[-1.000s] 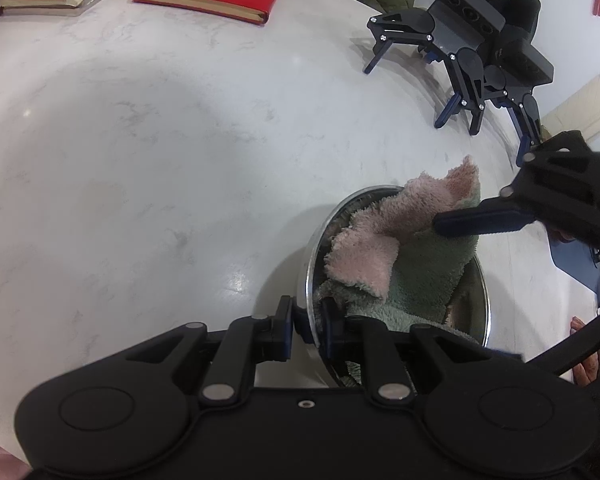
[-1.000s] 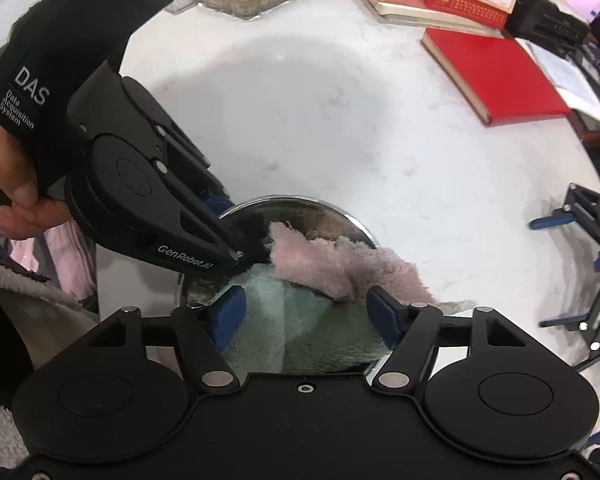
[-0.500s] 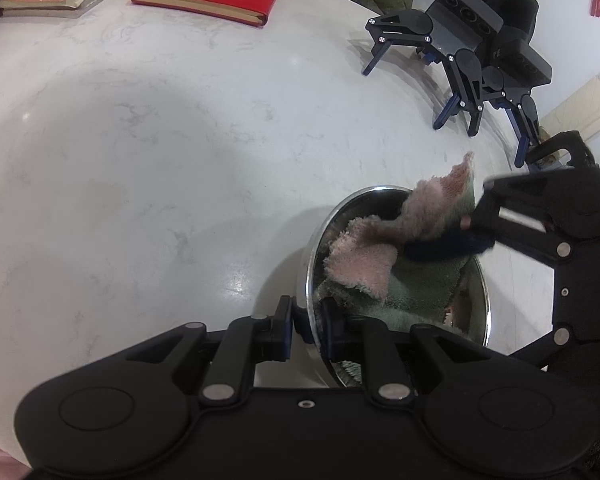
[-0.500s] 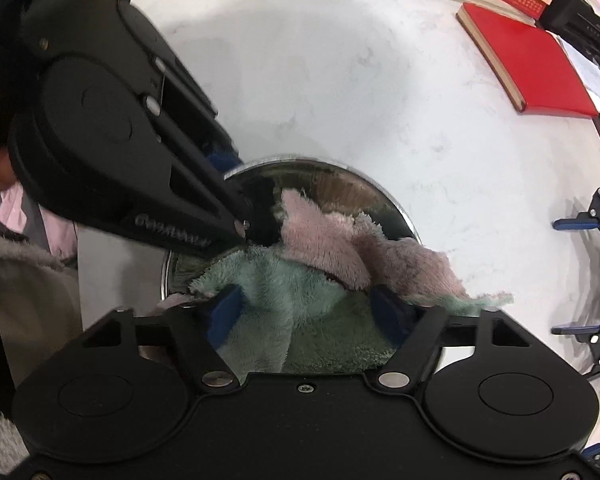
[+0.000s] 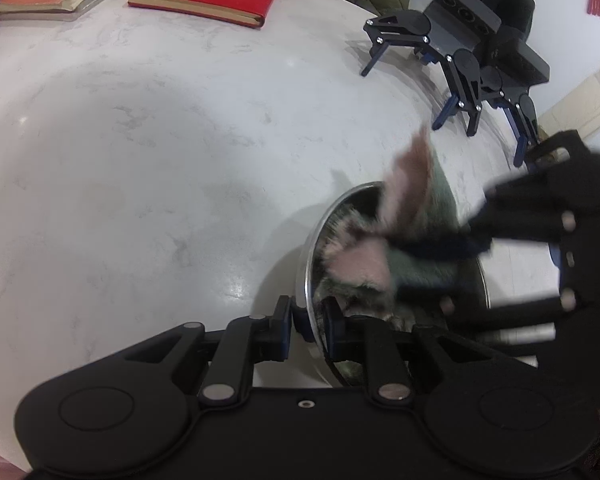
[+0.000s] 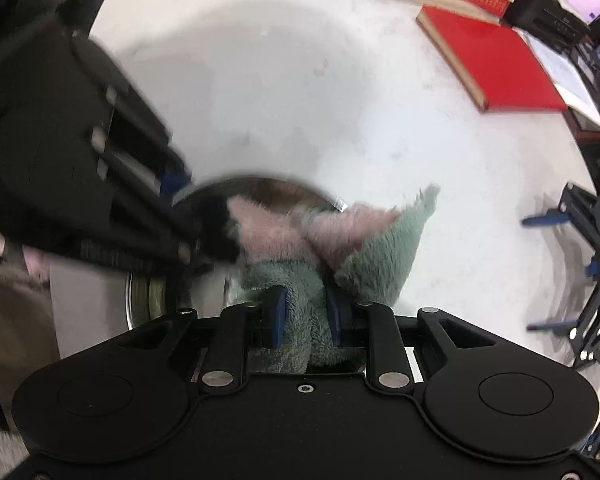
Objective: Clean bowl
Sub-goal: 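Wipe the cloth around the bowl wall with the right gripper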
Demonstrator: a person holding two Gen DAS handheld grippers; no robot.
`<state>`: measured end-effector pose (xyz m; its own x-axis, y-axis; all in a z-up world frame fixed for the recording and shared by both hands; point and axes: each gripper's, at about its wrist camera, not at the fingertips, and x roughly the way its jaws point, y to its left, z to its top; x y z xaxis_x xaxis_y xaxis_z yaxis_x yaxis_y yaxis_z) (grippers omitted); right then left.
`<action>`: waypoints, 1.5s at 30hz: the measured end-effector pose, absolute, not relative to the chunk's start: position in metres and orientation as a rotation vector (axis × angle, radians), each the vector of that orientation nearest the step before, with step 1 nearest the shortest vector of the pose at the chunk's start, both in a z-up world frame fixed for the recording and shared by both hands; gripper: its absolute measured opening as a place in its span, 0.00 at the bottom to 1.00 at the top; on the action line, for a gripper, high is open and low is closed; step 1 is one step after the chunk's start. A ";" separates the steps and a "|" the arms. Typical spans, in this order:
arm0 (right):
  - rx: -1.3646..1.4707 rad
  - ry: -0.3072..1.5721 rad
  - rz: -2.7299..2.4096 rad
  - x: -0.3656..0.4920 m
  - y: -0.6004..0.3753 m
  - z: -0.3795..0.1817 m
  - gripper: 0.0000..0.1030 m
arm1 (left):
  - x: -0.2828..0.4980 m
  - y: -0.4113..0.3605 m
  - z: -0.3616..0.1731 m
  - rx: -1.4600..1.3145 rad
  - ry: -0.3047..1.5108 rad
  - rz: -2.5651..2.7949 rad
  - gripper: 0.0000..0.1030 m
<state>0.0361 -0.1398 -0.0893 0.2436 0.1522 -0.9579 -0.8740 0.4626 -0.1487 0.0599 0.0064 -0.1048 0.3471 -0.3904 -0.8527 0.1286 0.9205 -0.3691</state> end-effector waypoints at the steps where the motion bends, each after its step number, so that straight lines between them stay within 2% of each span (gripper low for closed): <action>1: -0.807 1.117 0.830 0.033 -0.141 -0.089 0.21 | 0.060 0.005 -0.105 -0.257 1.172 -0.344 0.15; 6: -0.806 1.124 0.902 0.027 -0.127 -0.093 0.21 | 0.061 0.002 -0.105 -0.238 1.173 -0.351 0.15; 12: -0.865 0.997 0.814 0.040 -0.122 -0.085 0.19 | 0.063 0.006 -0.105 -0.242 1.173 -0.343 0.15; 20: -0.880 1.056 0.910 0.021 -0.127 -0.084 0.21 | 0.064 0.002 -0.106 -0.237 1.170 -0.354 0.16; 27: -0.895 0.956 0.820 0.042 -0.128 -0.069 0.20 | 0.063 0.004 -0.106 -0.237 1.175 -0.349 0.17; 33: -0.851 1.075 0.877 0.031 -0.125 -0.077 0.21 | 0.063 0.002 -0.107 -0.245 1.170 -0.354 0.17; 41: -0.837 0.965 0.829 0.060 -0.120 -0.057 0.20 | 0.061 0.002 -0.106 -0.226 1.178 -0.344 0.18; 45: -0.837 1.017 0.806 0.061 -0.136 -0.061 0.20 | 0.061 0.002 -0.106 -0.246 1.174 -0.339 0.18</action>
<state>0.0607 -0.1356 -0.0612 0.3126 0.1748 -0.9337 -0.8693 0.4489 -0.2070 0.0612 0.0021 -0.1065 0.3449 -0.3845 -0.8562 0.1316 0.9230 -0.3615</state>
